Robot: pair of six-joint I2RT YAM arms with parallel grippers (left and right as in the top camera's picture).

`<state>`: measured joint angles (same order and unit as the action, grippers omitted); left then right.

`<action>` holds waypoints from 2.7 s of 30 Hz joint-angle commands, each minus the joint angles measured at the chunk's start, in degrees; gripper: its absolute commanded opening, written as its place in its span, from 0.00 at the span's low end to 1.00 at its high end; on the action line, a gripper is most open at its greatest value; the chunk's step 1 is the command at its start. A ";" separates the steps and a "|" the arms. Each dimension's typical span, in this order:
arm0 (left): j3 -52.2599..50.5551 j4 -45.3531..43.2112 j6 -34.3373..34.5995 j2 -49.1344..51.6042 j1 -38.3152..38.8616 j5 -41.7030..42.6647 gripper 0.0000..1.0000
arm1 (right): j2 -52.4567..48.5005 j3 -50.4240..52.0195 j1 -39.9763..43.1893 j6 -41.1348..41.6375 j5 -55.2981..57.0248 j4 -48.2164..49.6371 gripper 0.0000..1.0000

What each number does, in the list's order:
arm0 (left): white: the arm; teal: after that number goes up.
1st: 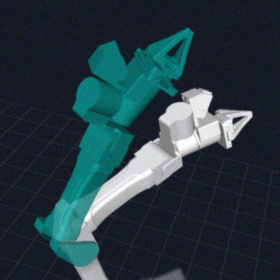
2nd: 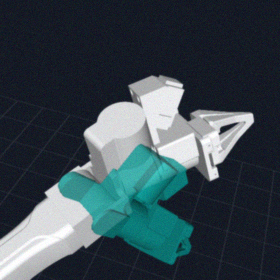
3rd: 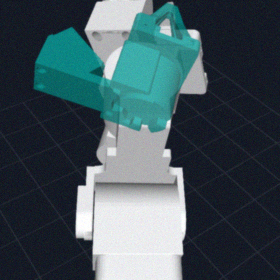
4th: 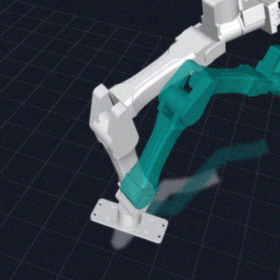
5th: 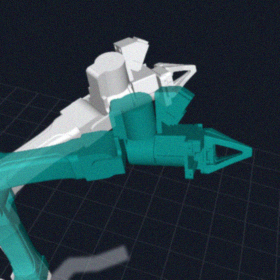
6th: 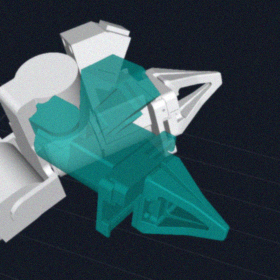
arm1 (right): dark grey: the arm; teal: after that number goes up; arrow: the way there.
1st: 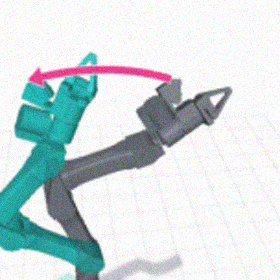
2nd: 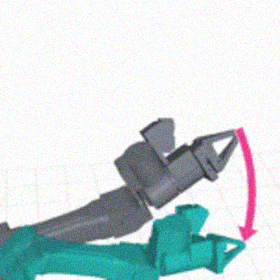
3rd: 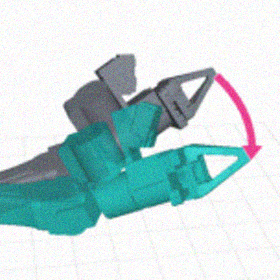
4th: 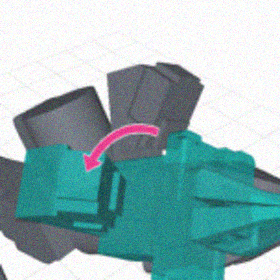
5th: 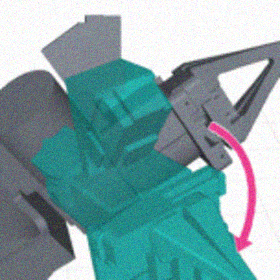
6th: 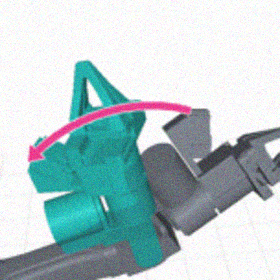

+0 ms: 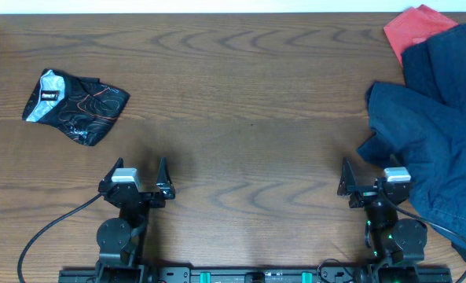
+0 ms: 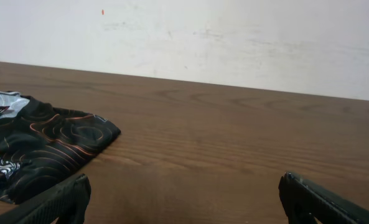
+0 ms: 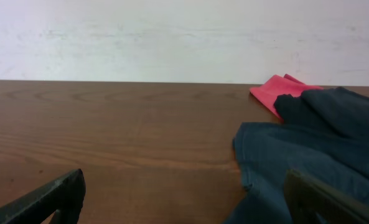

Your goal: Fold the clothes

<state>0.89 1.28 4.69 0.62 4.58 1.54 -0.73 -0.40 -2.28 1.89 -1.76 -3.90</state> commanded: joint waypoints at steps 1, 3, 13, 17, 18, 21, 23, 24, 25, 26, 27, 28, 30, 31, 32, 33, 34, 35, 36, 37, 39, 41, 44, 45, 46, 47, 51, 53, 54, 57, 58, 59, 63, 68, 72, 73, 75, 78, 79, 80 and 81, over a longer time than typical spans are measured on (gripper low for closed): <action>-0.66 2.58 0.52 -0.28 -0.28 -0.55 0.98 | 0.31 0.09 -0.52 -0.04 -0.17 -0.20 0.99; -0.66 2.58 0.52 -0.28 -0.28 -0.55 0.98 | 0.31 0.09 -0.52 -0.04 -0.20 -0.20 0.99; -0.66 2.58 0.52 -0.28 -0.28 -0.57 0.98 | 0.31 0.09 -0.52 -0.04 -0.20 -0.22 0.99; -0.66 2.58 0.52 -0.28 -0.28 -0.55 0.98 | 0.31 0.09 -0.52 -0.04 -0.20 -0.20 0.99; -0.66 2.58 0.52 -0.28 -0.28 -0.55 0.98 | 0.31 0.09 -0.52 -0.04 -0.20 -0.20 0.99; -0.66 2.58 0.52 -0.28 -0.28 -0.55 0.98 | 0.31 0.09 -0.52 -0.04 -0.17 -0.22 0.99; -0.66 2.58 0.52 -0.28 -0.28 -0.55 0.98 | 0.31 0.09 -0.52 -0.04 -0.20 -0.20 0.99; -0.66 2.58 0.52 -0.28 -0.28 -0.55 0.98 | 0.31 0.09 -0.52 -0.04 -0.17 -0.20 0.99; -0.66 2.58 0.52 -0.28 -0.28 -0.55 0.98 | 0.31 0.09 -0.52 -0.04 -0.20 -0.20 0.99; -0.66 2.58 0.52 -0.28 -0.28 -0.57 0.98 | 0.31 0.09 -0.52 -0.04 -0.17 -0.20 0.99; -0.66 2.58 0.52 -0.28 -0.28 -0.55 0.98 | 0.31 0.09 -0.52 -0.04 -0.20 -0.20 0.99; -0.66 2.58 0.52 -0.28 -0.28 -0.55 0.98 | 0.31 0.09 -0.52 -0.04 -0.17 -0.20 0.99; -0.66 2.58 0.52 -0.28 -0.28 -0.55 0.98 | 0.31 0.09 -0.52 -0.04 -0.20 -0.22 0.99; -0.66 2.58 0.52 -0.28 -0.28 -0.55 0.98 | 0.31 0.09 -0.52 -0.04 -0.17 -0.20 0.99; -0.66 2.58 0.52 -0.28 -0.28 -0.57 0.98 | 0.31 0.09 -0.52 -0.04 -0.17 -0.20 0.99; -0.66 2.58 0.52 -0.28 -0.28 -0.57 0.98 | 0.31 0.09 -0.52 -0.04 -0.20 -0.22 0.99; -0.66 2.58 0.52 -0.28 -0.28 -0.55 0.98 | 0.31 0.09 -0.52 -0.04 -0.20 -0.22 0.99; -0.66 2.58 0.52 -0.28 -0.28 -0.55 0.98 | 0.31 0.09 -0.52 -0.04 -0.17 -0.22 0.99; -0.66 2.58 0.52 -0.28 -0.28 -0.57 0.98 | 0.31 0.09 -0.52 -0.04 -0.17 -0.20 0.99; -0.66 2.58 0.52 -0.28 -0.28 -0.55 0.98 | 0.31 0.09 -0.52 -0.04 -0.17 -0.20 0.99; -0.66 2.58 0.52 -0.28 -0.28 -0.55 0.98 | 0.31 0.09 -0.52 -0.04 -0.20 -0.22 0.99; -0.66 2.58 0.52 -0.28 -0.28 -0.55 0.98 | 0.31 0.09 -0.52 -0.04 -0.17 -0.20 0.99; -0.66 2.58 0.52 -0.28 -0.28 -0.57 0.98 | 0.31 0.09 -0.52 -0.04 -0.17 -0.20 0.99; -0.66 2.58 0.52 -0.28 -0.28 -0.55 0.98 | 0.31 0.09 -0.52 -0.04 -0.20 -0.22 0.99; -0.66 2.58 0.52 -0.28 -0.28 -0.55 0.98 | 0.31 0.09 -0.52 -0.04 -0.20 -0.20 0.99; -0.66 2.58 0.52 -0.28 -0.28 -0.57 0.98 | 0.31 0.09 -0.52 -0.04 -0.17 -0.20 0.99; -0.66 2.54 0.52 -0.28 -0.28 -0.52 0.98 | 0.31 0.09 -0.52 -0.04 -0.20 -0.20 0.99; -0.66 2.56 0.52 -0.28 -0.28 -0.52 0.98 | 0.31 0.09 -0.52 -0.02 -0.20 -0.20 0.99; -0.66 2.56 0.52 -0.28 -0.28 -0.52 0.98 | 0.31 0.09 -0.52 -0.04 -0.20 -0.20 0.99; -0.66 2.56 0.52 -0.28 -0.28 -0.55 0.98 | 0.31 0.09 -0.52 0.17 -0.28 -0.22 0.99; -0.66 2.54 0.50 -0.28 -0.28 -0.57 0.98 | 0.31 0.09 -0.52 1.16 -0.24 -0.20 0.99; -0.66 2.51 0.50 -0.28 -0.28 -0.74 0.98 | 0.28 0.09 -0.52 1.97 -0.22 -0.22 0.99; -0.66 2.51 0.52 -0.17 -0.28 -0.72 0.98 | 0.28 0.09 -0.52 4.63 -0.20 -0.15 0.99; 0.42 2.51 0.52 0.24 -0.28 -0.70 0.98 | 0.26 -0.11 -0.50 6.21 -0.04 -0.17 0.99; 2.97 2.54 0.55 2.58 -0.28 -0.68 0.98 | -0.96 -1.44 -0.35 6.19 1.92 -0.28 0.99; 3.89 2.58 0.55 3.74 -0.28 -0.46 0.98 | -1.64 -1.92 -0.35 6.19 2.14 -0.33 0.99; 6.29 3.21 0.55 7.06 -0.28 -0.48 0.98 | -3.91 -3.58 -0.35 6.16 2.51 -1.25 0.99; 11.58 6.47 0.52 14.67 -0.28 -0.48 0.98 | -8.66 -7.08 -0.35 6.14 4.74 -3.58 0.99; 13.62 7.98 0.50 17.49 -0.28 -0.48 0.98 | -10.67 -8.57 -0.35 5.90 5.35 -4.42 0.99; 15.91 9.55 0.50 20.74 -0.28 -0.50 0.98 | -13.29 -10.54 -0.35 5.14 5.88 -5.31 0.99; 18.64 11.39 0.48 24.65 -0.28 -0.48 0.98 | -16.15 -12.74 -0.35 4.52 6.34 -6.19 0.99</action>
<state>13.19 10.61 4.69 18.46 4.58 1.28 -11.97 -7.75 -2.28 7.16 1.72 -9.21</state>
